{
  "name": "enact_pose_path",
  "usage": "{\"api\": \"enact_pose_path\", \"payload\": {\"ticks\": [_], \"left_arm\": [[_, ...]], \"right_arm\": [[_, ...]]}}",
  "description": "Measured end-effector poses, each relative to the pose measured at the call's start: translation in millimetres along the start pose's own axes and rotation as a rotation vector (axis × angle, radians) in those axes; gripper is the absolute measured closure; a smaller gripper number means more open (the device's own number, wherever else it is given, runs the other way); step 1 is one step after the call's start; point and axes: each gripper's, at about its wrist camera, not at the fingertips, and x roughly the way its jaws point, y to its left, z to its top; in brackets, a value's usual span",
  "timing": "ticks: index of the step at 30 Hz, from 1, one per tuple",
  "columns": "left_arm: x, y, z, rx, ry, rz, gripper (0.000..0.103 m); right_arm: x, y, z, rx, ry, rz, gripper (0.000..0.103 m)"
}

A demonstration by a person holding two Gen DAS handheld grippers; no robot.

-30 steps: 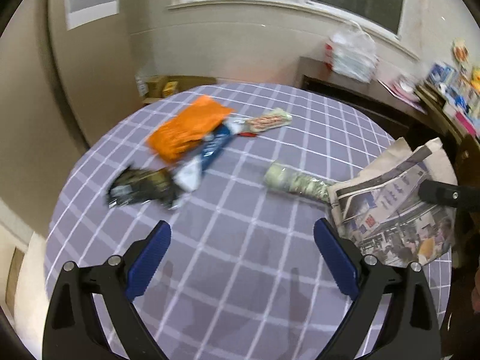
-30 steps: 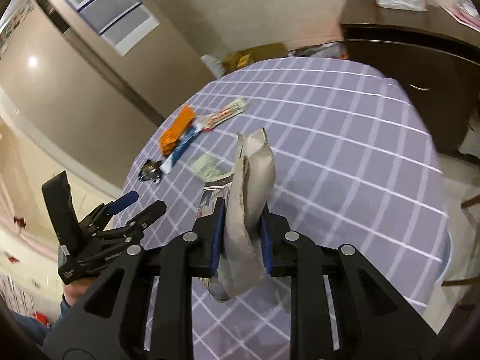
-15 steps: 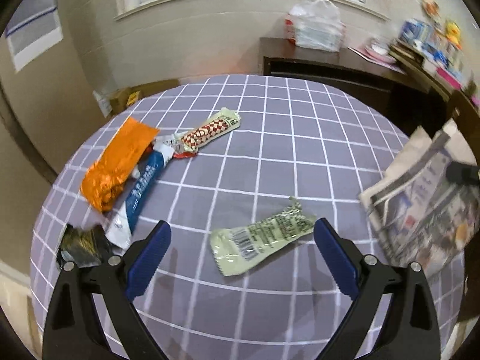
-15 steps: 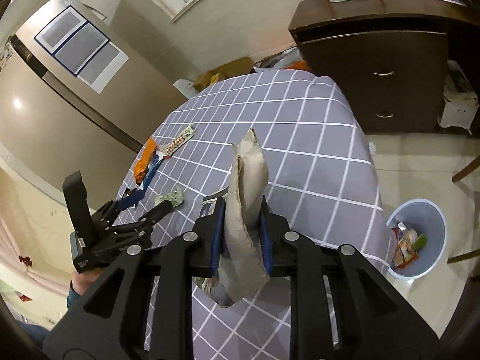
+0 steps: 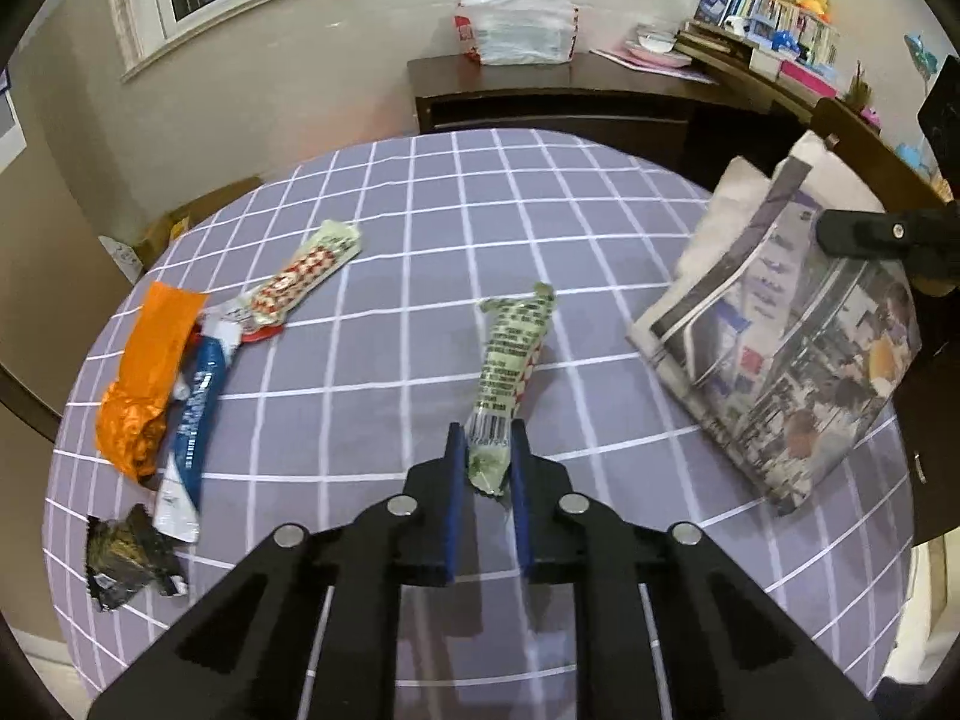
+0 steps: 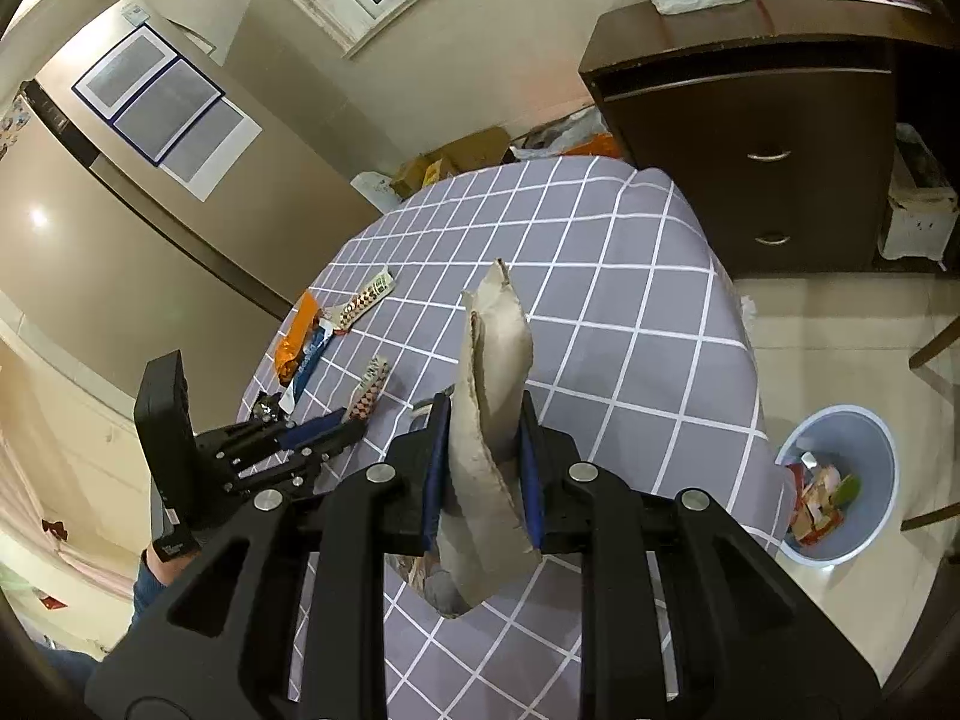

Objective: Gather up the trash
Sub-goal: 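Grasp the folded newspaper with the right tool while the left tool grasps a green wrapper, then carry both items to the wastebasket and open both tools to drop them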

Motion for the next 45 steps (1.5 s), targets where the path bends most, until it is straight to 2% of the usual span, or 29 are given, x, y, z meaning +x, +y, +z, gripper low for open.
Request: {"api": "enact_pose_path", "payload": {"ticks": [2, 4, 18, 24, 30, 36, 45], "left_arm": [[-1, -6, 3, -0.010, -0.010, 0.001, 0.094], [-3, -10, 8, -0.023, -0.027, -0.002, 0.103], [-24, -39, 34, -0.040, -0.099, -0.037, 0.103], [-36, -66, 58, -0.024, -0.147, -0.073, 0.103], [-40, -109, 87, 0.016, -0.181, -0.131, 0.103], [-34, -166, 113, 0.081, -0.185, -0.208, 0.103], [3, -248, 129, 0.150, -0.110, -0.315, 0.103]], "right_arm": [[-5, -2, 1, 0.000, -0.012, -0.004, 0.082], [-11, -5, 3, 0.002, -0.026, -0.011, 0.082], [-55, -15, 16, -0.002, -0.127, -0.041, 0.082], [-85, -30, 22, 0.015, -0.191, -0.074, 0.082], [-121, -56, 26, 0.054, -0.261, -0.127, 0.082], [-157, -97, 24, 0.115, -0.317, -0.229, 0.082], [-176, -171, 1, 0.249, -0.315, -0.373, 0.082]]}}
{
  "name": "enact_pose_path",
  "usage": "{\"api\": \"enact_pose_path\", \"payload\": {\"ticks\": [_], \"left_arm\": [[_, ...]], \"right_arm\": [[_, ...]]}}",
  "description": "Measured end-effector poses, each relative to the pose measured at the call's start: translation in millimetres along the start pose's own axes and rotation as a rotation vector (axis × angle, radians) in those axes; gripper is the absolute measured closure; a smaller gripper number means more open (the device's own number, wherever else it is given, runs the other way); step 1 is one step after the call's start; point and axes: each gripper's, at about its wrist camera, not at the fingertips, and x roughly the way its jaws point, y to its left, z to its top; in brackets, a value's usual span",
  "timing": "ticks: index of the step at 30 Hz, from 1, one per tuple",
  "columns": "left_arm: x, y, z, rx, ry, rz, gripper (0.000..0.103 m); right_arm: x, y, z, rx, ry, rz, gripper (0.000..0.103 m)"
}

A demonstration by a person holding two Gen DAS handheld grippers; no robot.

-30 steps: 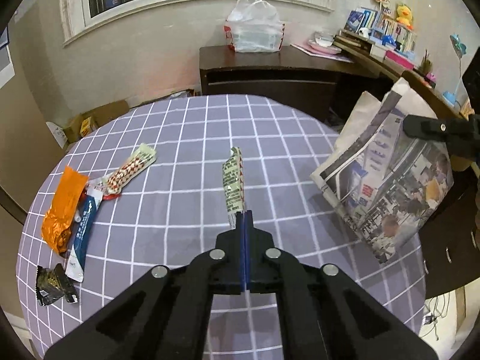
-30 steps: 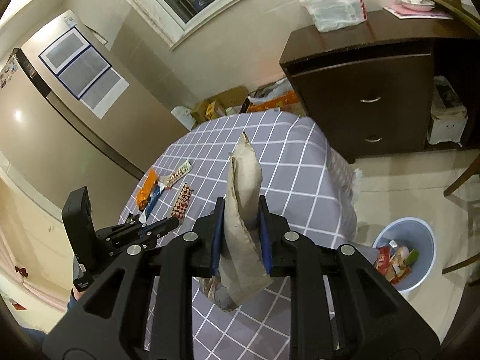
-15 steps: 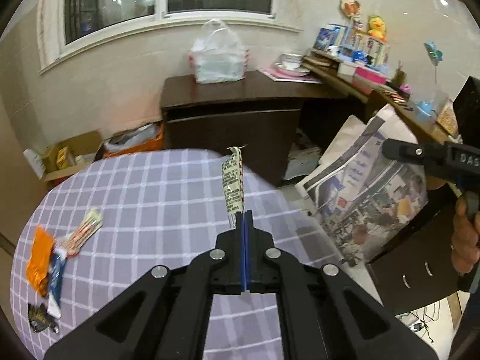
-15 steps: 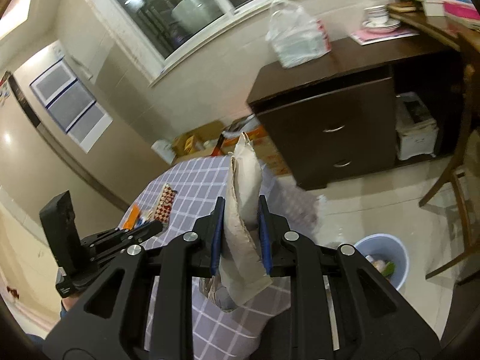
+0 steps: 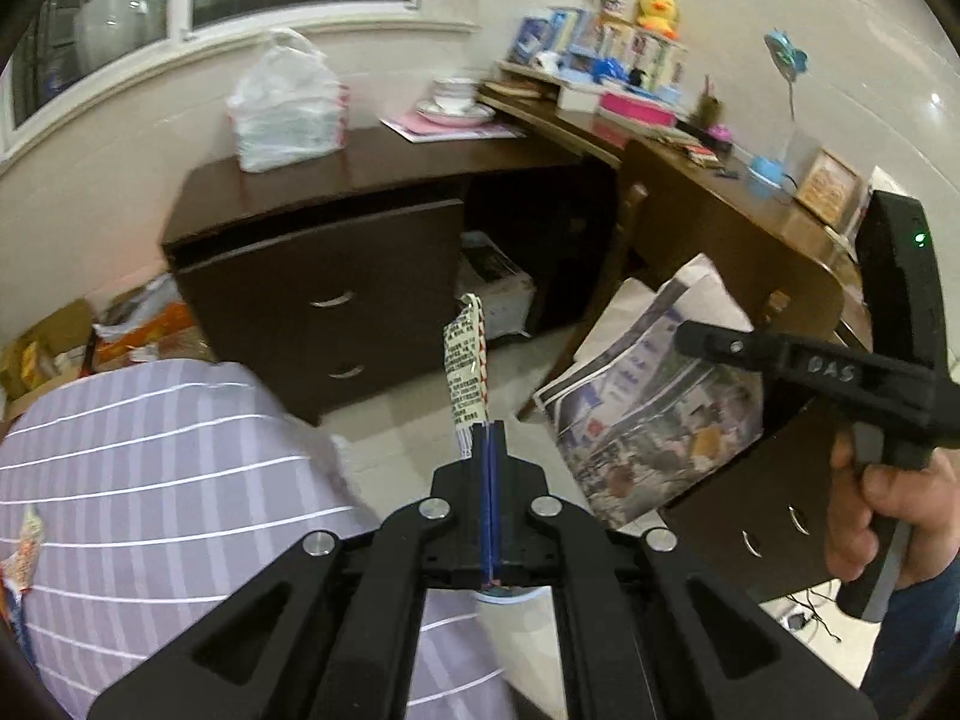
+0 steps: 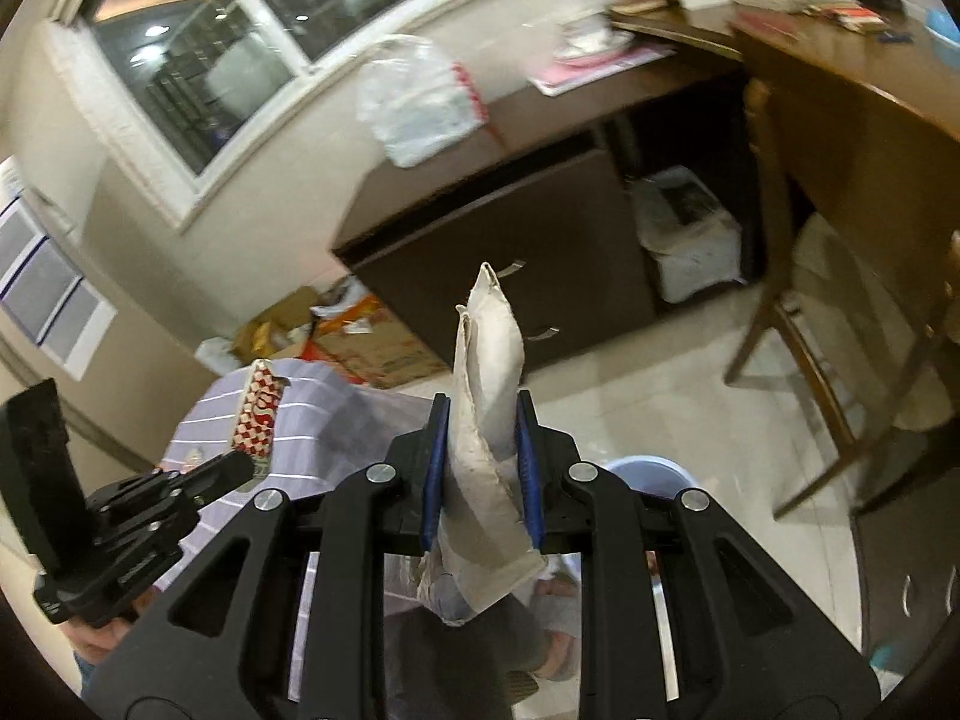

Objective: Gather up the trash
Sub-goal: 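Carry both items to the wastebasket and open both tools to drop them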

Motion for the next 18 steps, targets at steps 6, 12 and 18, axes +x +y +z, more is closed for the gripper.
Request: {"api": "enact_pose_path", "payload": {"ticks": [6, 12, 18], "left_arm": [[43, -24, 3, 0.006, 0.081, -0.040, 0.103], [89, -33, 0, -0.018, 0.179, -0.046, 0.103], [123, -38, -1, -0.009, 0.249, -0.011, 0.034]], "right_arm": [[22, -40, -6, 0.052, 0.044, -0.069, 0.082], [57, -63, -12, 0.079, 0.111, -0.111, 0.080], [81, -83, -19, 0.148, 0.145, -0.092, 0.039]]}}
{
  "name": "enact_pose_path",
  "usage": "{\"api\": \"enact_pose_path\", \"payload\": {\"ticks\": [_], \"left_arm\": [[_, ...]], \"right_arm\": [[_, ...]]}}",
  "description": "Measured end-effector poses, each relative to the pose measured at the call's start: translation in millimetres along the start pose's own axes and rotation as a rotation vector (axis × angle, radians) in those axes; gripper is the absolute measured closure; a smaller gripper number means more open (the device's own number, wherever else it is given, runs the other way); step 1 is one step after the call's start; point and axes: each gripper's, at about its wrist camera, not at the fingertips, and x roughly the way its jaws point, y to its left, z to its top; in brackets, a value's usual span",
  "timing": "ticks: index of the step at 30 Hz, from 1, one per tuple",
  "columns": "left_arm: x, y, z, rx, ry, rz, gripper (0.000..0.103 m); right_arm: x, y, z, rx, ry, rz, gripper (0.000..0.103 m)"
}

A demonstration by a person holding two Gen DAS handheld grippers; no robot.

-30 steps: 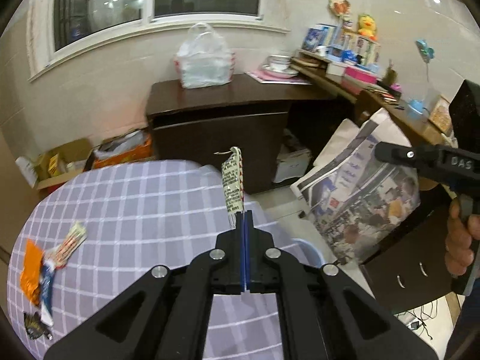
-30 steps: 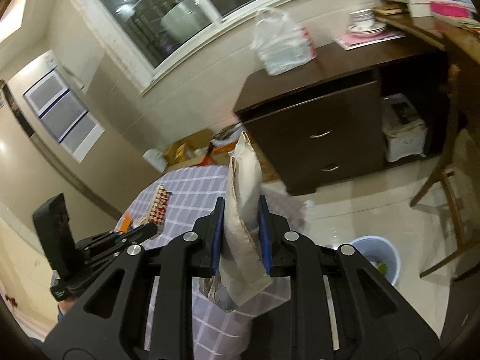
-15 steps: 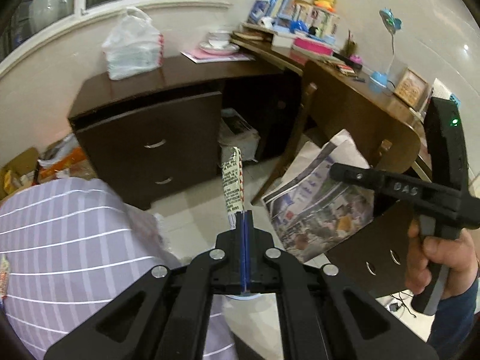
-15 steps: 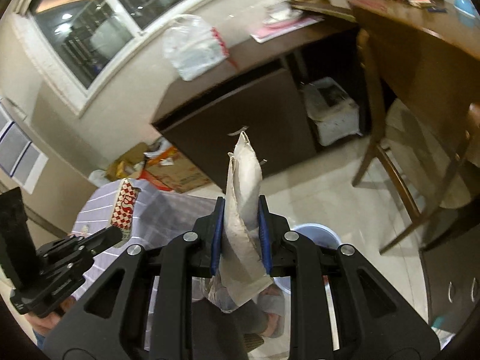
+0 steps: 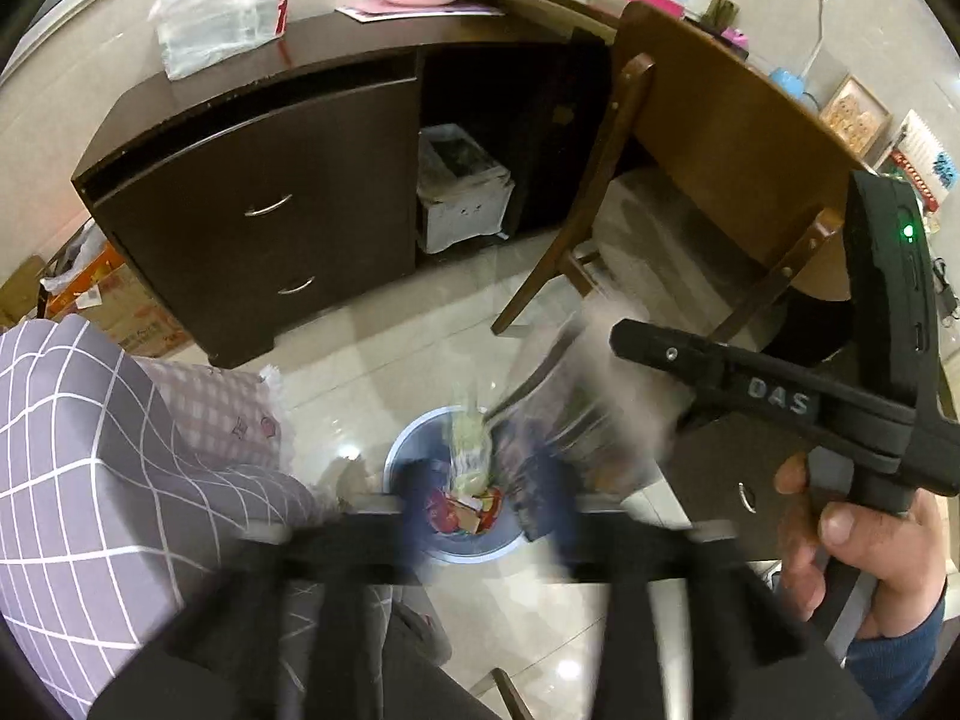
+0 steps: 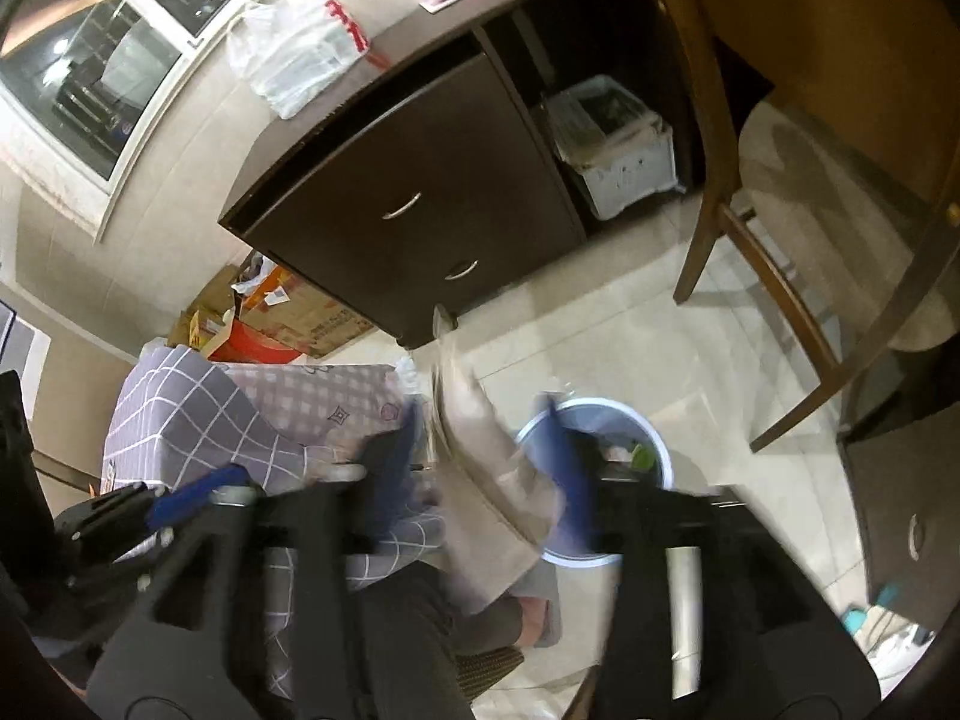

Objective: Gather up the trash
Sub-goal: 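Carry both items to the wastebasket and open both tools to drop them, then return both tools to the table above the remaining trash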

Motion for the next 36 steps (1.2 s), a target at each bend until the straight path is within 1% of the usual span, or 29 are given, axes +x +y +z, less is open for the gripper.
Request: {"api": "enact_pose_path", "payload": {"ticks": [1, 2, 3, 4, 6, 8, 14, 17, 21, 26, 29, 36], "left_arm": [[-1, 2, 0, -0.006, -0.012, 0.021, 0.028], [-3, 3, -1, -0.007, -0.028, 0.032, 0.027], [-5, 5, -1, -0.004, -0.033, 0.037, 0.026], [-7, 7, -1, -0.001, -0.031, 0.047, 0.025], [-12, 10, -1, -0.001, -0.045, 0.072, 0.020], [-20, 14, -2, 0.000, -0.071, 0.090, 0.017], [-51, 21, -6, -0.003, -0.139, 0.132, 0.014], [-72, 27, -11, -0.016, -0.180, 0.143, 0.013], [-98, 36, -19, -0.039, -0.231, 0.153, 0.012], [-142, 49, -34, -0.069, -0.310, 0.161, 0.010], [-166, 59, -44, -0.087, -0.354, 0.180, 0.009], [-208, 94, -73, -0.162, -0.417, 0.228, 0.009]], "right_arm": [[4, -4, -1, 0.014, 0.007, 0.010, 0.039], [6, -7, -2, 0.024, 0.015, 0.010, 0.036], [8, -11, -3, 0.037, 0.021, 0.001, 0.030], [9, -12, -4, 0.045, 0.021, -0.004, 0.027], [9, -15, -5, 0.061, 0.019, -0.008, 0.011], [5, -13, -6, 0.056, 0.002, -0.021, 0.007], [-7, 3, -8, 0.033, -0.028, -0.043, 0.006], [-16, 15, -9, 0.021, -0.045, -0.034, 0.006], [-33, 41, -10, -0.012, -0.077, -0.016, 0.006], [-58, 87, -12, -0.083, -0.122, 0.020, 0.006], [-69, 115, -14, -0.126, -0.141, 0.045, 0.006], [-83, 184, -27, -0.243, -0.158, 0.094, 0.006]]}}
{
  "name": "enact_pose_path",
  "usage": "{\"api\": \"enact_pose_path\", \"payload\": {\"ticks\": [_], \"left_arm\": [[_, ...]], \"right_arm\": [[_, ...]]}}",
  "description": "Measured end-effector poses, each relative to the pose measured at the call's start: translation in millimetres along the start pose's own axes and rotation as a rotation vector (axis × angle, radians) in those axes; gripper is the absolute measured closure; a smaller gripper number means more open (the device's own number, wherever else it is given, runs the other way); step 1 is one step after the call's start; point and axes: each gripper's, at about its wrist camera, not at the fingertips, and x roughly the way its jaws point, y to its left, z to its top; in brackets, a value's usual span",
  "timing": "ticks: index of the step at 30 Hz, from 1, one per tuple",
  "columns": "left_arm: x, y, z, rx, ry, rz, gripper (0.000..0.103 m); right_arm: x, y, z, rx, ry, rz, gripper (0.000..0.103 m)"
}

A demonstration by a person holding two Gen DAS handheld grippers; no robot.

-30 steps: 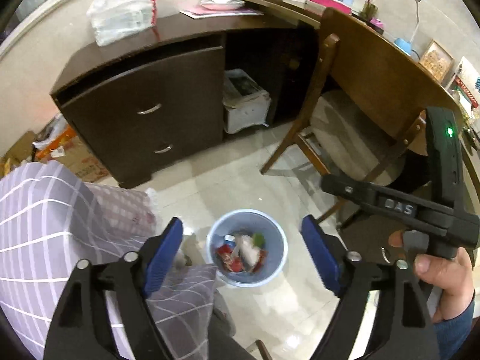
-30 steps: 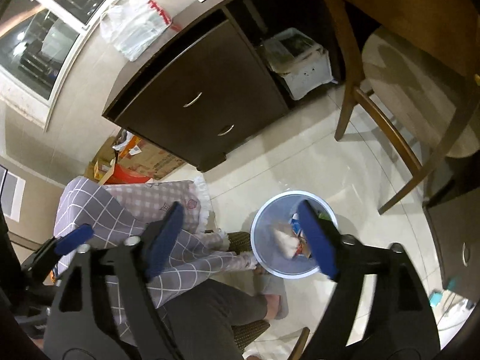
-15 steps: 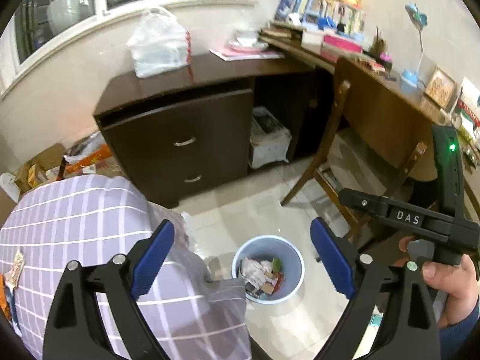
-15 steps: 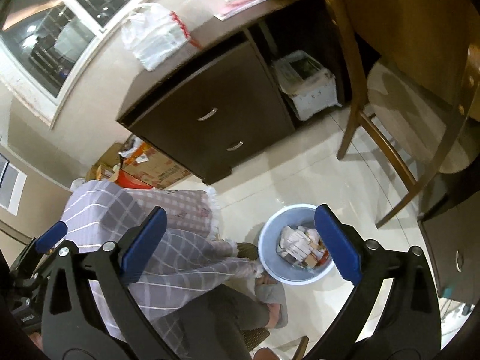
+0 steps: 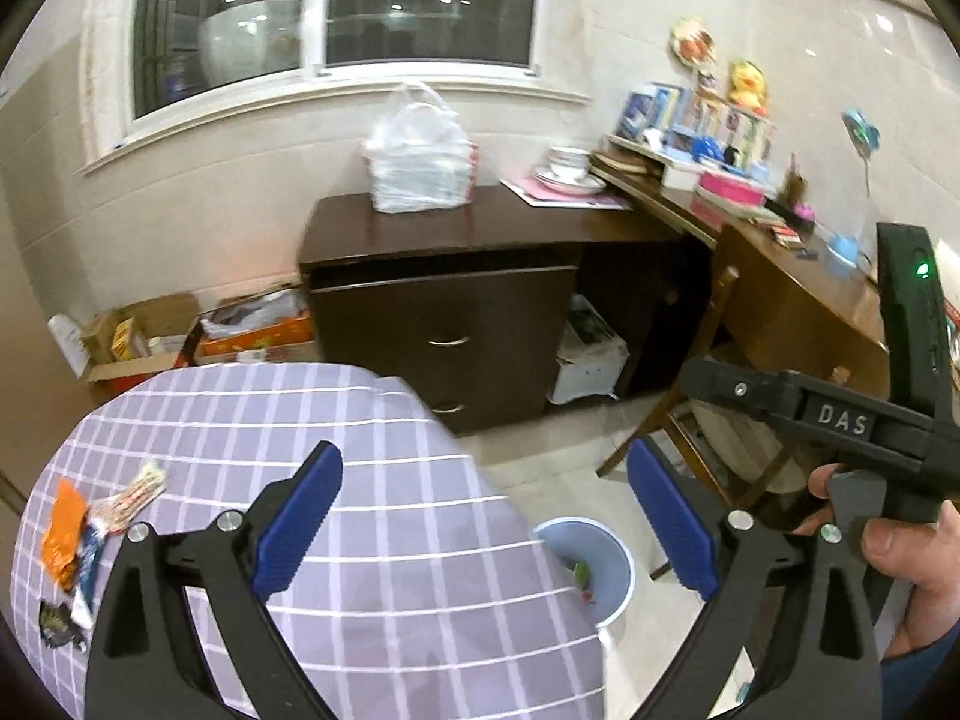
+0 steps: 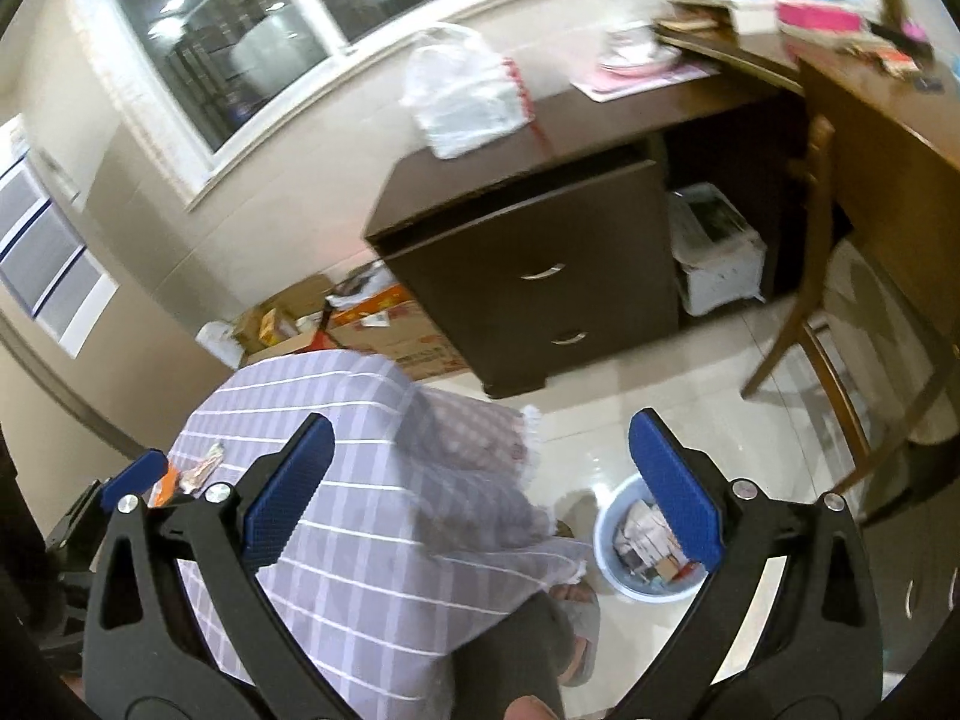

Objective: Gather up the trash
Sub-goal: 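Return both tools to the table above the remaining trash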

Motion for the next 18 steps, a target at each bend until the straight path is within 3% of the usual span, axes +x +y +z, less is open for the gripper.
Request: {"api": "enact_pose_path", "payload": {"ticks": [8, 18], "left_arm": [[-41, 60, -21, -0.077, -0.033, 0.088, 0.009], [-73, 146, -61, -0.177, -0.012, 0.194, 0.009]], "right_arm": [[9, 76, -11, -0.128, 0.029, 0.063, 0.006], [33, 154, -33, -0.245, 0.090, 0.118, 0.006]]}}
